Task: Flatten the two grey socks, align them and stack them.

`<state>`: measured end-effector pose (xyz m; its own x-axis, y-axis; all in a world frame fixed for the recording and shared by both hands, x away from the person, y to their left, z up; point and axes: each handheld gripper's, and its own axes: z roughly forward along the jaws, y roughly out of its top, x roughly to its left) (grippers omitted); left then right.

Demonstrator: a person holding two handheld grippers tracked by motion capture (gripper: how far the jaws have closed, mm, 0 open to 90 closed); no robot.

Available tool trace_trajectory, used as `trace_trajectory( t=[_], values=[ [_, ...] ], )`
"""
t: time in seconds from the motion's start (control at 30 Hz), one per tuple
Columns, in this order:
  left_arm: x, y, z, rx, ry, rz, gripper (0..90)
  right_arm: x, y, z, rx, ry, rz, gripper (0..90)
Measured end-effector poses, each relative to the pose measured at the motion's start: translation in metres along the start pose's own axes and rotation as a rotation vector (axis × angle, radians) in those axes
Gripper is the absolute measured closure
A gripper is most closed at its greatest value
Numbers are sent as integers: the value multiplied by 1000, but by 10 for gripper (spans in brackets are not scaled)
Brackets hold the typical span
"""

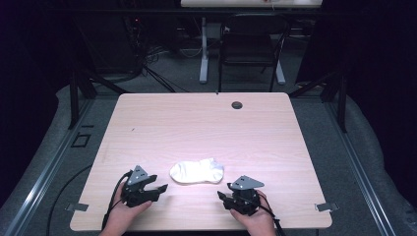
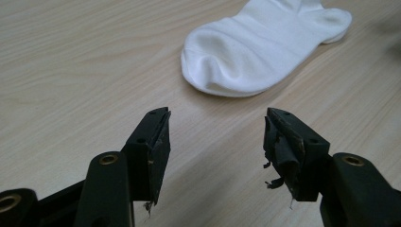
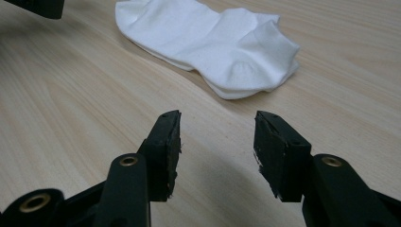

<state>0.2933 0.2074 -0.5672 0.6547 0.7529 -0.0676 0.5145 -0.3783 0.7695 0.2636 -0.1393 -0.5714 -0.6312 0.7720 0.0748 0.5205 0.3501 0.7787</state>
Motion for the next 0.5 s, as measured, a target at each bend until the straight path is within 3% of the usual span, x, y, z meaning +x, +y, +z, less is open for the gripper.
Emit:
trace_trajectory(
  t=[0.23, 0.5],
  values=[
    [-3, 0, 7, 22, -12, 24, 419, -2, -1, 4, 10, 3, 1, 518],
    [-8, 1, 9, 18, -20, 37, 419, -8, -2, 2, -4, -6, 40, 519]
  ],
)
